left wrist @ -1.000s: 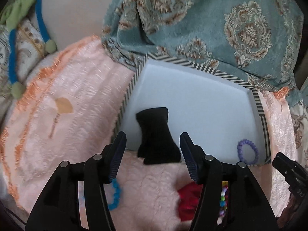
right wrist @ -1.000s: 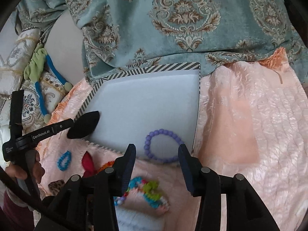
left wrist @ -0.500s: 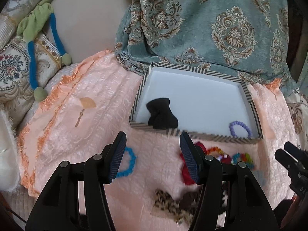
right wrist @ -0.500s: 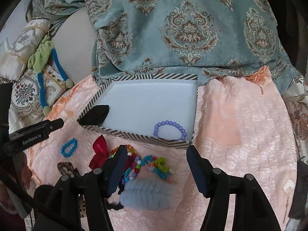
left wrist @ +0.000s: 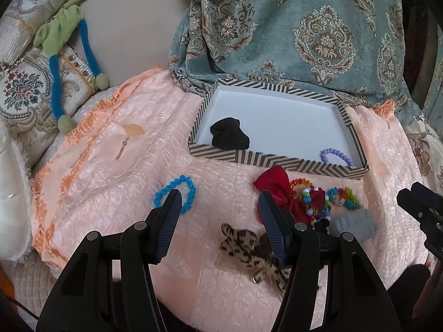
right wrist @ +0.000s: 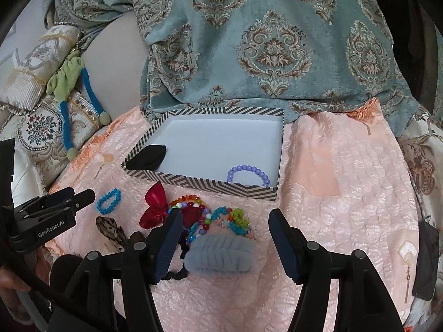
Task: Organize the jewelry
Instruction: 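Move both tools back over the remaining accessories, then grasp leopard-print bow with left tool while right tool grasps light-blue fuzzy scrunchie, then carry leopard bow into the tray with left tool while right tool places blue scrunchie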
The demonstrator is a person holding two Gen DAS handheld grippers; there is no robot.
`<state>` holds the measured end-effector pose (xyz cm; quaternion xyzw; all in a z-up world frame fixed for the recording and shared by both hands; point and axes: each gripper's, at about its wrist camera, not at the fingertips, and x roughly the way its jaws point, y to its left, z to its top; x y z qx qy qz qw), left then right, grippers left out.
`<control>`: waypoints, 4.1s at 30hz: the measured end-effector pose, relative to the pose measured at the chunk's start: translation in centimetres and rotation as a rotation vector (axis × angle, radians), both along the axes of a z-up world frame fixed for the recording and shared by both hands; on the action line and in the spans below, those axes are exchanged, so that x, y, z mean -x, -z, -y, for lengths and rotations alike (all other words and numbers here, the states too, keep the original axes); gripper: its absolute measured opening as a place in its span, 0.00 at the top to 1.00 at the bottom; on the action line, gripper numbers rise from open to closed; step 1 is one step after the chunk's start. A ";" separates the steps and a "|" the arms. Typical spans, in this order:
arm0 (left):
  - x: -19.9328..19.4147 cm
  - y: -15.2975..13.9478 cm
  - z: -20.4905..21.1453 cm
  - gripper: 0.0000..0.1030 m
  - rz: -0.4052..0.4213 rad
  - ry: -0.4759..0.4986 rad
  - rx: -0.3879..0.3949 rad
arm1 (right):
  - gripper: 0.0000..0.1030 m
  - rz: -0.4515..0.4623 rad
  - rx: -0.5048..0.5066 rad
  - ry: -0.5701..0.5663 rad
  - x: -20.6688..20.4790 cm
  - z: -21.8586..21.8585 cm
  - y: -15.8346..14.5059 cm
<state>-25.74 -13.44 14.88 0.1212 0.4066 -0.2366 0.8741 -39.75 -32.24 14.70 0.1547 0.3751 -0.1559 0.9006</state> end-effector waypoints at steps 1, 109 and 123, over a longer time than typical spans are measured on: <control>0.3 -0.1 -0.2 0.44 0.001 -0.001 0.002 | 0.40 0.001 -0.002 -0.001 0.1 -0.1 0.0; -12.4 0.7 13.4 0.90 -0.056 0.089 0.073 | 0.81 0.001 -0.164 -0.027 -11.8 10.2 4.7; -13.9 4.8 12.9 0.54 -0.100 0.047 0.062 | 0.55 -0.068 -0.098 0.024 -12.2 10.9 6.5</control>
